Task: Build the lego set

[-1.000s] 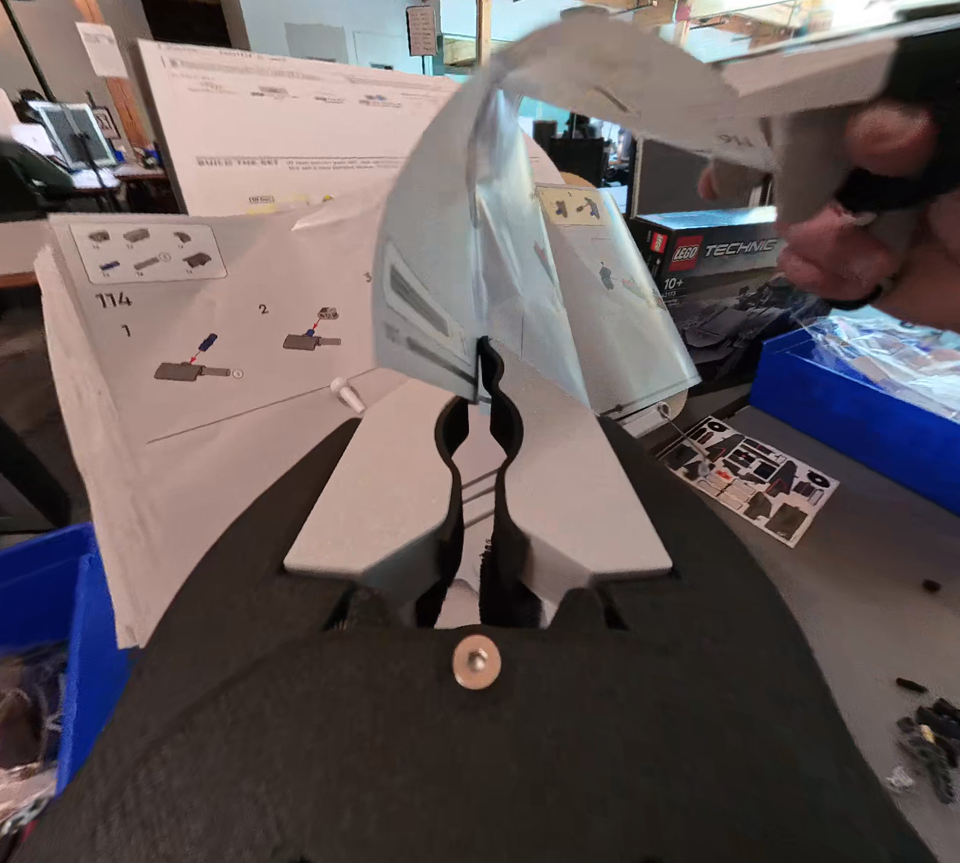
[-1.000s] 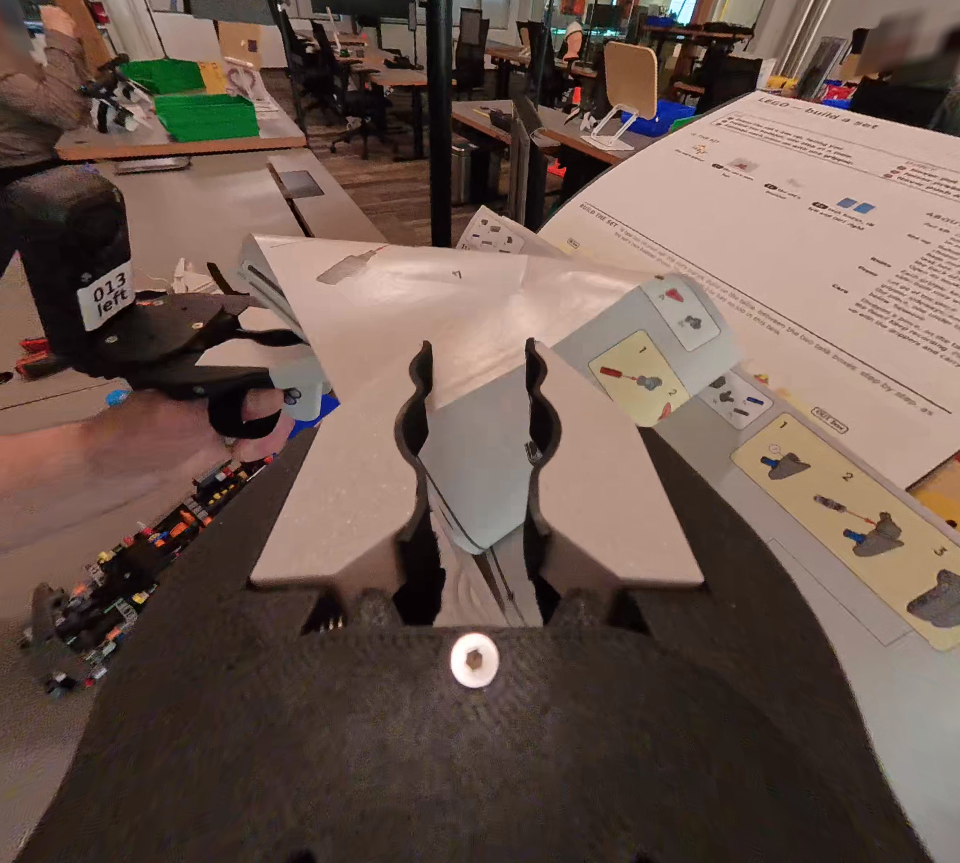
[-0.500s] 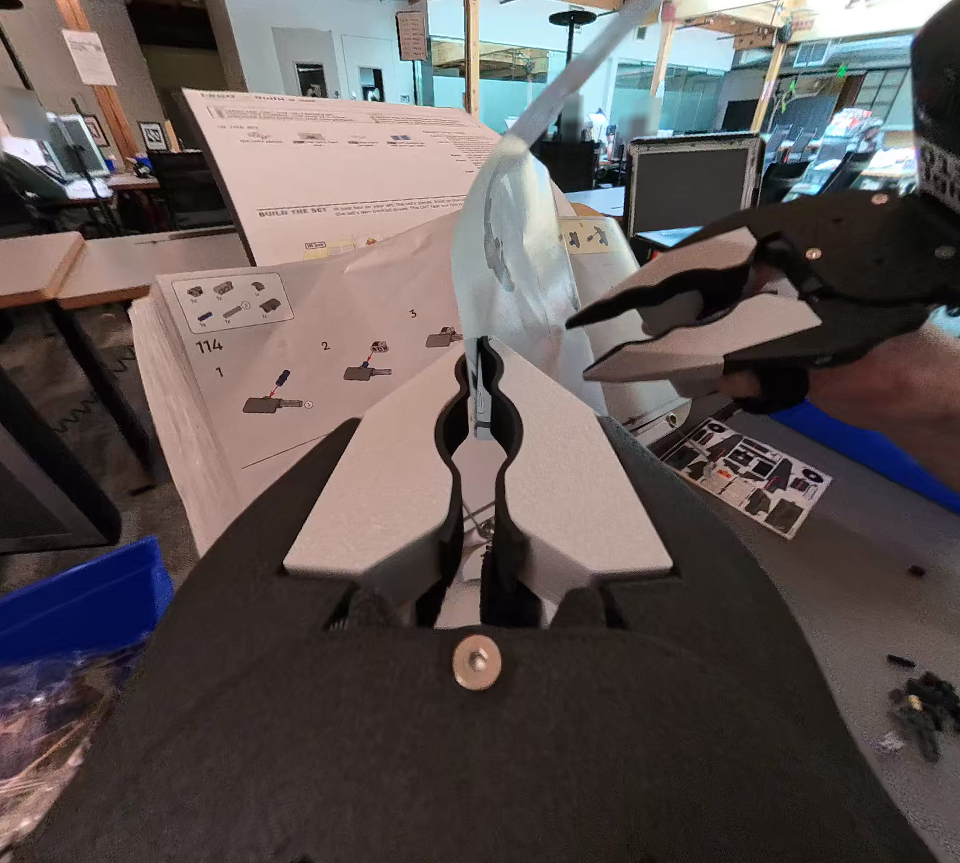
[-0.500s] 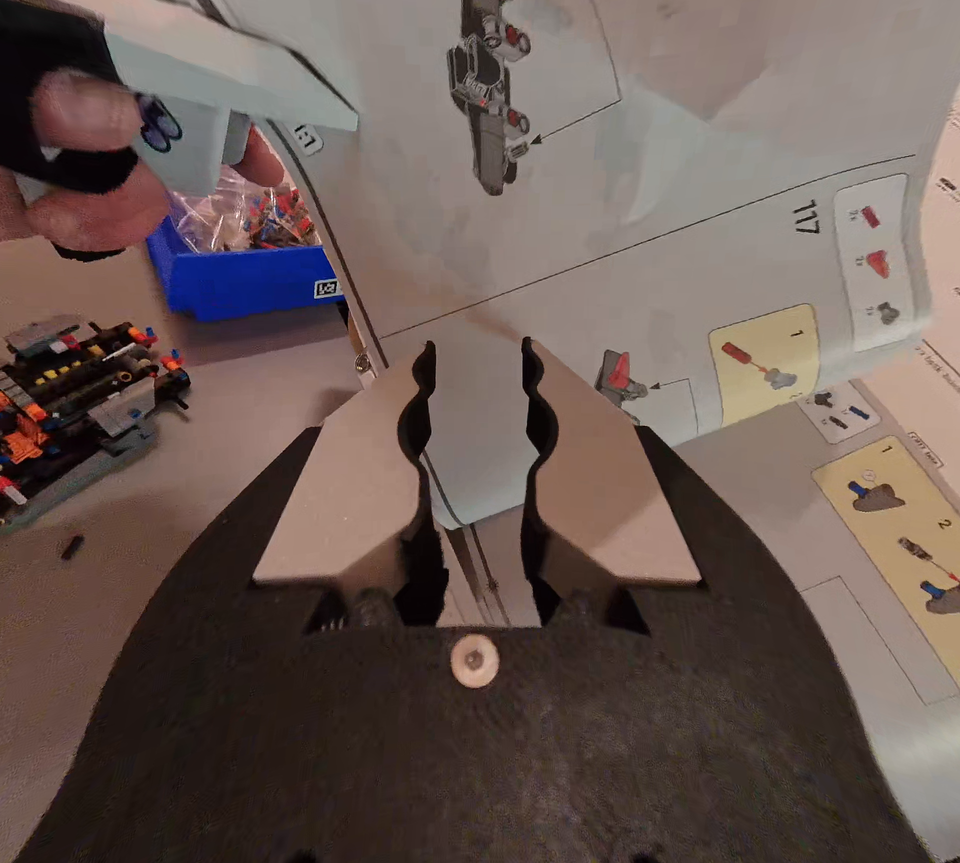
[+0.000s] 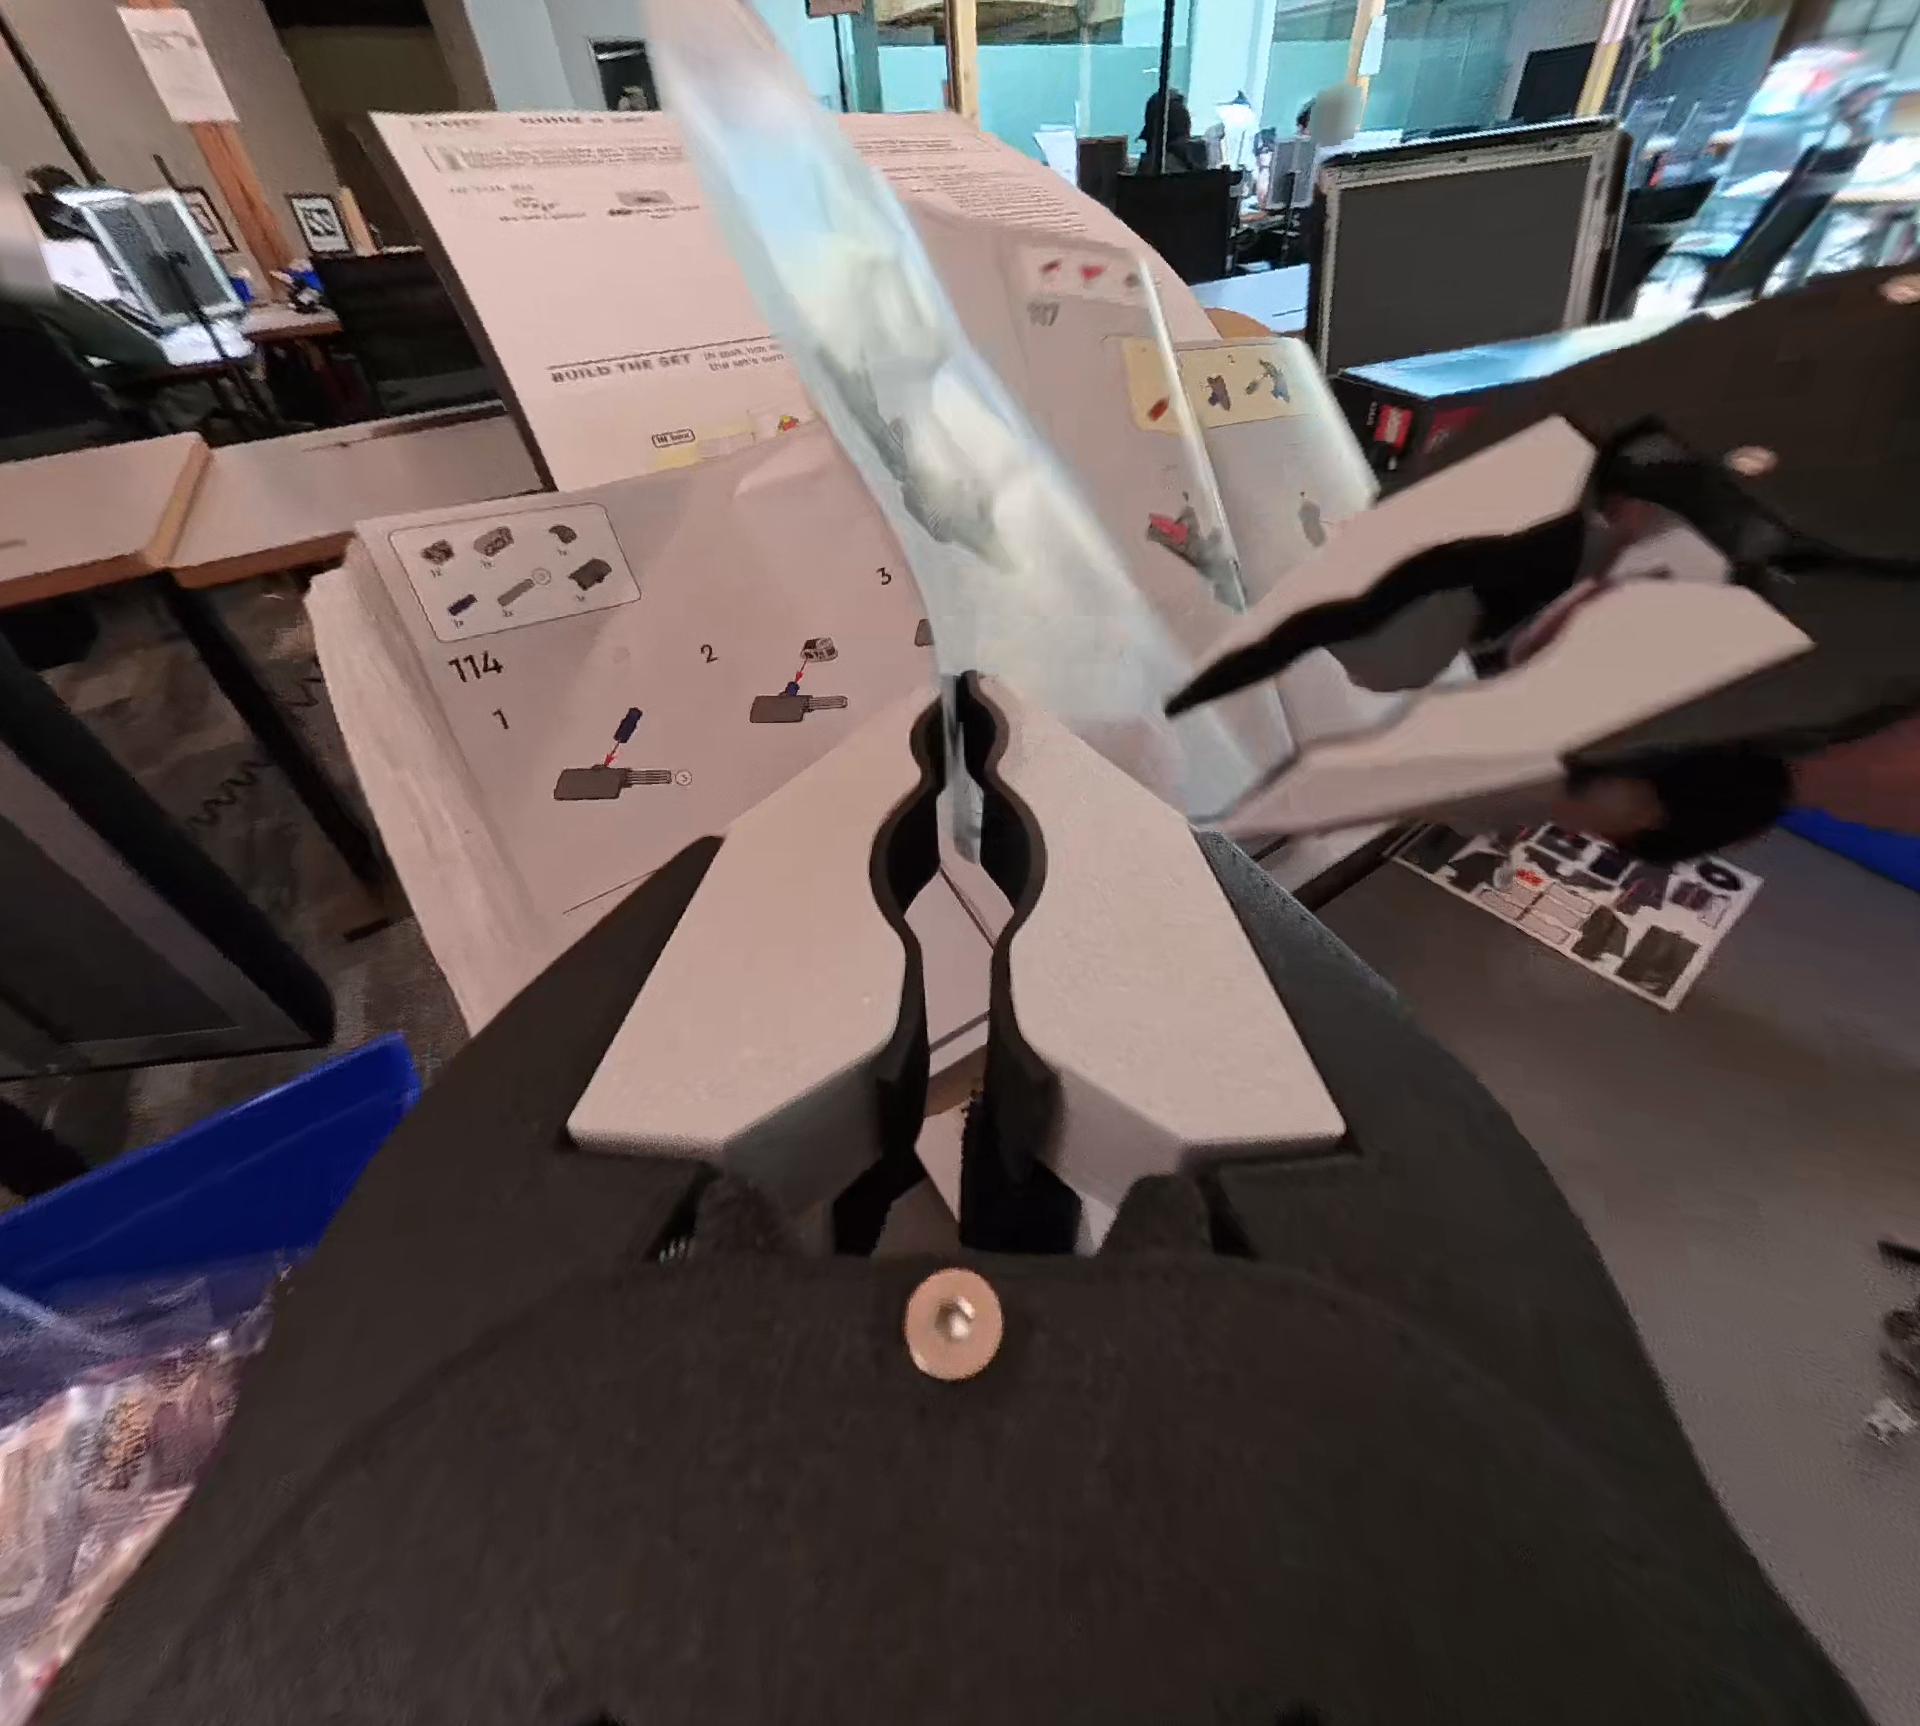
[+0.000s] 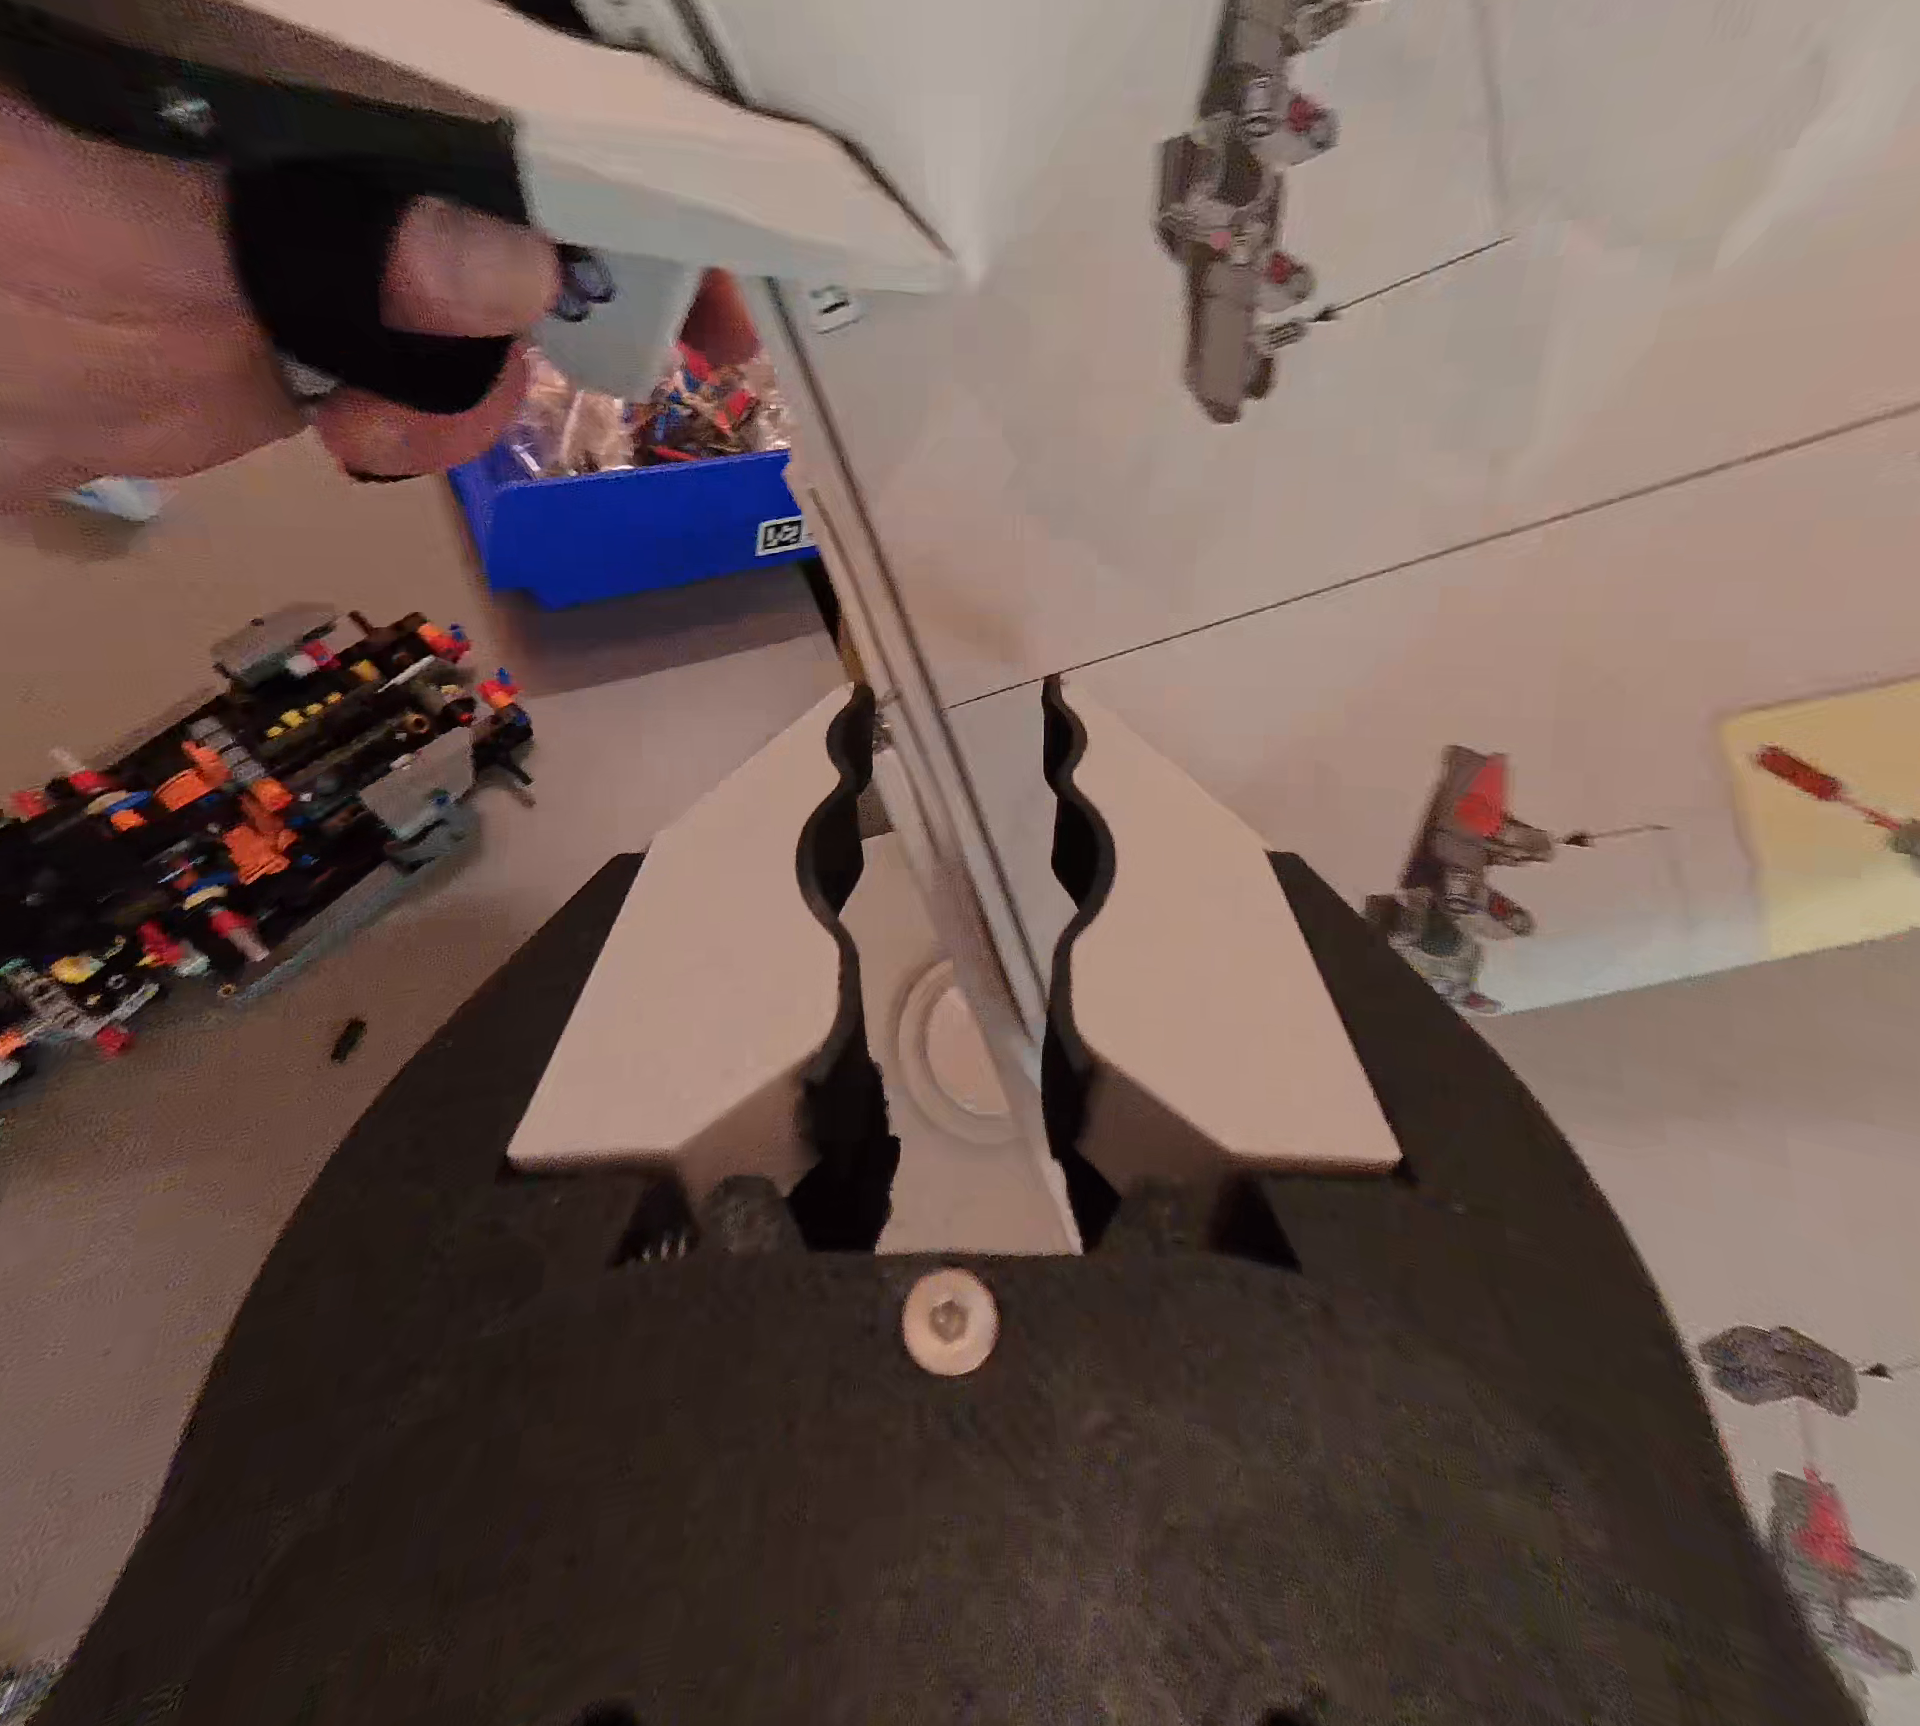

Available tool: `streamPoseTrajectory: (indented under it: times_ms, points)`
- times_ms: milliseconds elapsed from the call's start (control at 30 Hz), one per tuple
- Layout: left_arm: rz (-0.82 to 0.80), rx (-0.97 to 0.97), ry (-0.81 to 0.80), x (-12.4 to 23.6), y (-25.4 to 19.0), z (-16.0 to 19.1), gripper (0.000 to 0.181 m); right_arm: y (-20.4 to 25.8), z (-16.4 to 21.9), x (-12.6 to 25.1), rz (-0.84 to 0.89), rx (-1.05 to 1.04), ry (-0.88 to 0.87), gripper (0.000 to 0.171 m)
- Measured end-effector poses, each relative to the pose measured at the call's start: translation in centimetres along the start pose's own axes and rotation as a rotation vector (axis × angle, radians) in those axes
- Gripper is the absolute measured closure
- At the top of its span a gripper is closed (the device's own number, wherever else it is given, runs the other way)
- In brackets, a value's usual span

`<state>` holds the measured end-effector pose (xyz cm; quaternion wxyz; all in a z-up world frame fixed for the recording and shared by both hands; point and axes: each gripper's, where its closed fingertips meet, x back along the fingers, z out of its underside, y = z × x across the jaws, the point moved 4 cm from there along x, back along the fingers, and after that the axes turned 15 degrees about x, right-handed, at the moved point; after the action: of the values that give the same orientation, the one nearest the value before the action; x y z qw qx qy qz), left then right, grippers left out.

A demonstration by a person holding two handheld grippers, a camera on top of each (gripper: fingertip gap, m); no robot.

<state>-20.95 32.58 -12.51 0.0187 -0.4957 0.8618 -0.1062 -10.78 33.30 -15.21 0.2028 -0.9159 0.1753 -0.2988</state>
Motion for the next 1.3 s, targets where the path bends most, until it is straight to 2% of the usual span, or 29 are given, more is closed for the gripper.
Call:
streamPoseTrajectory:
  times_ms: [133, 300, 433, 600, 767, 933, 1167, 1300]
  points:
    - [0.016, 0.001, 0.017, -0.1, 0.4, 0.2, 0.181, 3.9, 0.6, -2.0, -0.065, -0.012, 0.039, 0.139]
    - [0.051, -0.01, 0.039, 0.2, 0.5, 0.3, 0.181, 2.9, 1.1, -5.0, 0.09, 0.019, 0.086, 0.145]
    - [0.103, 0.026, 0.063, 0.4, 1.3, 0.4, 0.181, 2.2, 1.2, -6.0, 0.1, -0.014, 0.094, 0.147]
    - [0.161, 0.101, 0.124, 0.2, 3.1, 0.3, 0.181, 2.2, 1.3, -6.9, 0.103, -0.021, 0.136, 0.147]
    - [0.168, 0.094, 0.174, -0.1, 4.0, 0.5, 0.181, 2.6, 1.2, -7.8, 0.107, -0.002, 0.182, 0.151]
    - [0.193, 0.118, 0.187, -0.1, 4.2, 0.6, 0.181, 2.3, 1.1, -8.1, 0.127, 0.025, 0.203, 0.168]
    - [0.33, 0.332, 0.192, 0.2, 5.0, 0.1, 0.181, 2.3, 1.2, -8.2, 0.091, 0.01, 0.184, 0.169]
    - [0.361, 0.387, 0.179, 0.7, 6.1, -0.5, 0.181, 2.1, 1.2, -8.3, 0.077, 0.01, 0.181, 0.169]
